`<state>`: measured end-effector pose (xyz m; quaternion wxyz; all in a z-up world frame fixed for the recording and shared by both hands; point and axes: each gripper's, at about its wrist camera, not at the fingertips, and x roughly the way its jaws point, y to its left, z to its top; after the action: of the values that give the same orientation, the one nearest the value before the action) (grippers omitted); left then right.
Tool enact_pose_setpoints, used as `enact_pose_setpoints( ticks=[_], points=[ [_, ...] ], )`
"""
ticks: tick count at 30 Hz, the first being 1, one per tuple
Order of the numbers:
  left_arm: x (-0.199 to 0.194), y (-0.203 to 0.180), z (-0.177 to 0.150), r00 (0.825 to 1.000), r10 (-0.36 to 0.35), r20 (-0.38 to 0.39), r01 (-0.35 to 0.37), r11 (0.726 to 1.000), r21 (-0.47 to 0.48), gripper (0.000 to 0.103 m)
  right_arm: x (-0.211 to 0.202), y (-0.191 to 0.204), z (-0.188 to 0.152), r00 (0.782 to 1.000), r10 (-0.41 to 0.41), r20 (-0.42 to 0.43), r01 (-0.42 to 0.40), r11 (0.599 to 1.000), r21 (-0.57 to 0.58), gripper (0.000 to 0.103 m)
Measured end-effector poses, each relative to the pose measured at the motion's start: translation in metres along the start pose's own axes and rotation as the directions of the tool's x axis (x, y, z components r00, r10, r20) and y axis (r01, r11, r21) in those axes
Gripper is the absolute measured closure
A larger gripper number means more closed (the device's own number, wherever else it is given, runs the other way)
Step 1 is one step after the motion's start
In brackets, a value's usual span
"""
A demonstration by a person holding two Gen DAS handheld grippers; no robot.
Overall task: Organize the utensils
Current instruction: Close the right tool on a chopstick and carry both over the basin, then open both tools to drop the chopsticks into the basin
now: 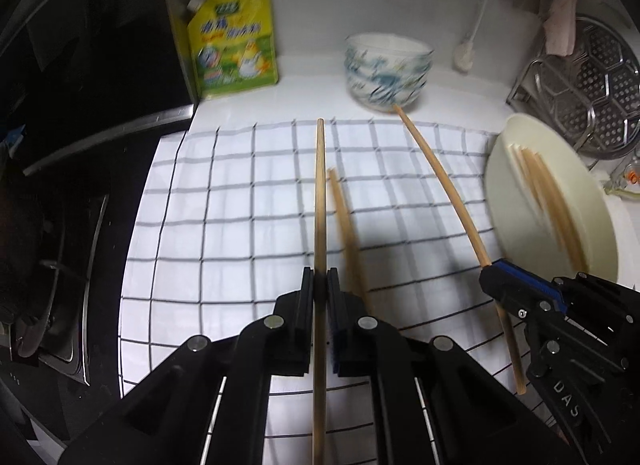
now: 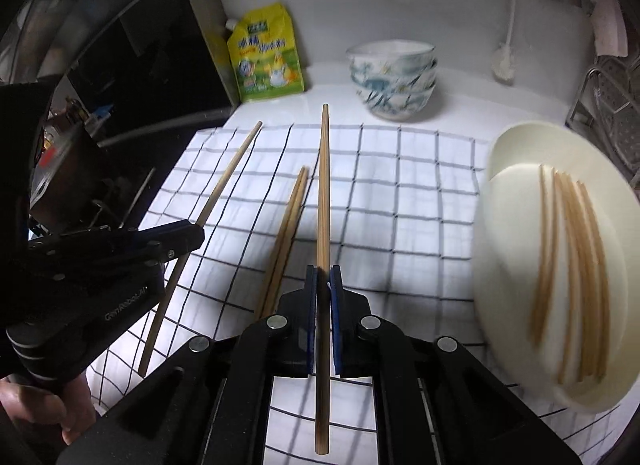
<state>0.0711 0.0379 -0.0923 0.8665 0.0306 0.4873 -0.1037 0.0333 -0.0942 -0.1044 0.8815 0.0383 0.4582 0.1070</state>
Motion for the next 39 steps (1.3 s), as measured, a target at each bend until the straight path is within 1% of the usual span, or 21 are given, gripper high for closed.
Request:
enact_pose_setpoints(
  ticks=[5, 11, 14, 19, 24, 29, 34, 39],
  points=[
    [-0.014, -0.04, 0.017, 0.999, -0.02, 0.046, 0.019, 1.0, 0.022, 0.096, -0.029, -0.035, 0.008, 0.999, -0.023, 0.041, 0.023, 1.0, 0.012, 0.097],
    [-0.015, -0.107, 0.038, 0.995, -0.072, 0.073, 0.068, 0.996, 0.063, 0.096, -0.059, -0.111, 0.014, 0.993, -0.089, 0.076, 0.082, 0.993, 0.084, 0.097],
    [-0.011, -0.141, 0.048, 0.991, -0.108, 0.078, 0.101, 0.991, 0.086, 0.096, -0.068, -0.149, 0.011, 0.99, -0.119, 0.076, 0.11, 0.987, 0.12, 0.097],
    [0.004, -0.193, 0.062, 0.986, -0.151, 0.067, 0.143, 0.983, 0.112, 0.096, -0.072, -0.202, 0.002, 0.987, -0.147, 0.065, 0.135, 0.977, 0.165, 0.097],
    [0.03, -0.233, 0.071, 0.986, -0.162, 0.027, 0.157, 0.979, 0.133, 0.096, -0.062, -0.242, -0.005, 0.989, -0.145, 0.035, 0.134, 0.97, 0.205, 0.097],
    [0.055, -0.252, 0.067, 0.988, -0.151, -0.034, 0.154, 0.979, 0.132, 0.096, -0.044, -0.26, -0.012, 0.992, -0.124, -0.011, 0.124, 0.967, 0.221, 0.097],
    [0.071, -0.262, 0.064, 0.99, -0.128, -0.064, 0.137, 0.979, 0.149, 0.096, -0.031, -0.269, -0.016, 0.994, -0.097, -0.04, 0.104, 0.966, 0.236, 0.097],
    [0.076, -0.268, 0.063, 0.989, -0.123, -0.08, 0.134, 0.979, 0.153, 0.095, -0.026, -0.274, -0.02, 0.995, -0.085, -0.051, 0.095, 0.964, 0.25, 0.097]
  ],
)
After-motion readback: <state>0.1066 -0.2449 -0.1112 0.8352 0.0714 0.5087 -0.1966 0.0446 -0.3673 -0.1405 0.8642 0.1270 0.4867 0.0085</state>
